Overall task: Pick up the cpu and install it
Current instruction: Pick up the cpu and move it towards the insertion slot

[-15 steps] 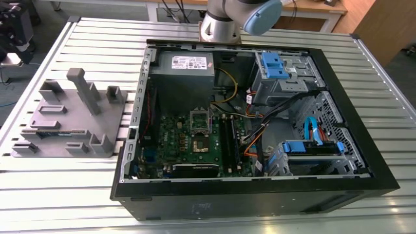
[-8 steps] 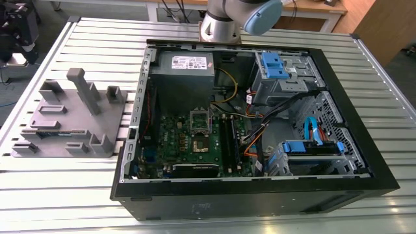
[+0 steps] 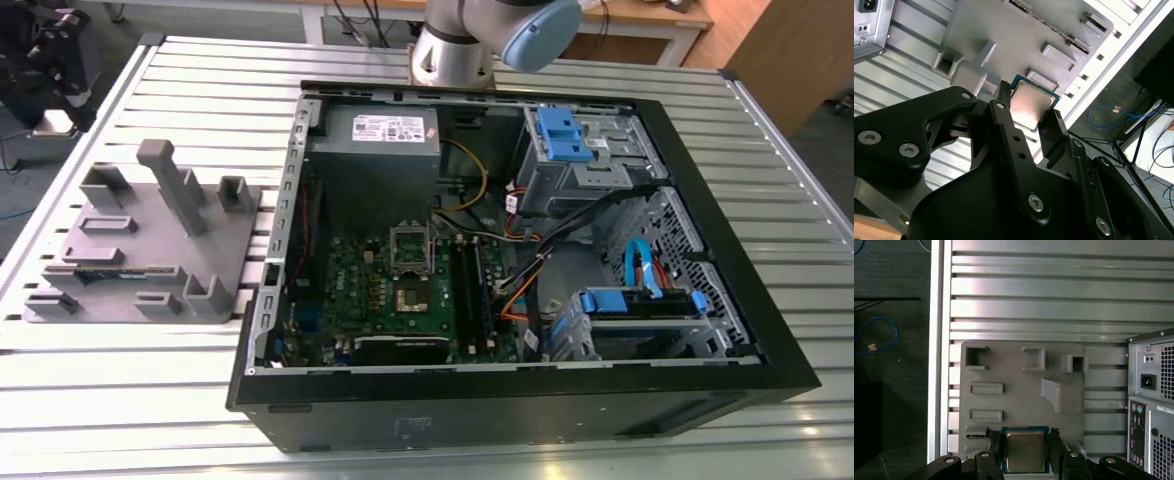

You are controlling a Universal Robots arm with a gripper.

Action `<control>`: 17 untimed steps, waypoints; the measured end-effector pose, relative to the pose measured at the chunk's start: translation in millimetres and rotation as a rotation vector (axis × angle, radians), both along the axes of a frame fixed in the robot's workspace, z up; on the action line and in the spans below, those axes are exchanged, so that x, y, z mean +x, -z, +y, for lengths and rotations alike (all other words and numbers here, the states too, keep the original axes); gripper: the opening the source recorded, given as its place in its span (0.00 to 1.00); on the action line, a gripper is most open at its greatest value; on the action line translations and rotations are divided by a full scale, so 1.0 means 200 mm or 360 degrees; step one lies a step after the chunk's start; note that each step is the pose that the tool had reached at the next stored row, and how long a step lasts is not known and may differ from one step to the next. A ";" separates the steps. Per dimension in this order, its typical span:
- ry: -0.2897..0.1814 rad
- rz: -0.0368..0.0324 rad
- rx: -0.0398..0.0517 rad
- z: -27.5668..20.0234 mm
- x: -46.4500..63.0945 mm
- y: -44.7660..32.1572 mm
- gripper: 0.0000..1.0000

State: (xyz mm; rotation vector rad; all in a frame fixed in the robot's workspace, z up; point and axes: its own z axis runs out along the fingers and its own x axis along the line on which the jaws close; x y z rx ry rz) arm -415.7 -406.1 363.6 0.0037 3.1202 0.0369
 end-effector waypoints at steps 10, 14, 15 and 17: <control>0.0000 0.0000 0.0000 0.000 0.09 0.000 0.47; 0.0000 0.0000 0.0000 0.000 0.12 0.000 0.47; 0.0000 0.0000 0.0000 0.000 0.13 0.000 0.47; 0.0000 0.0000 0.0000 0.000 0.15 0.000 0.47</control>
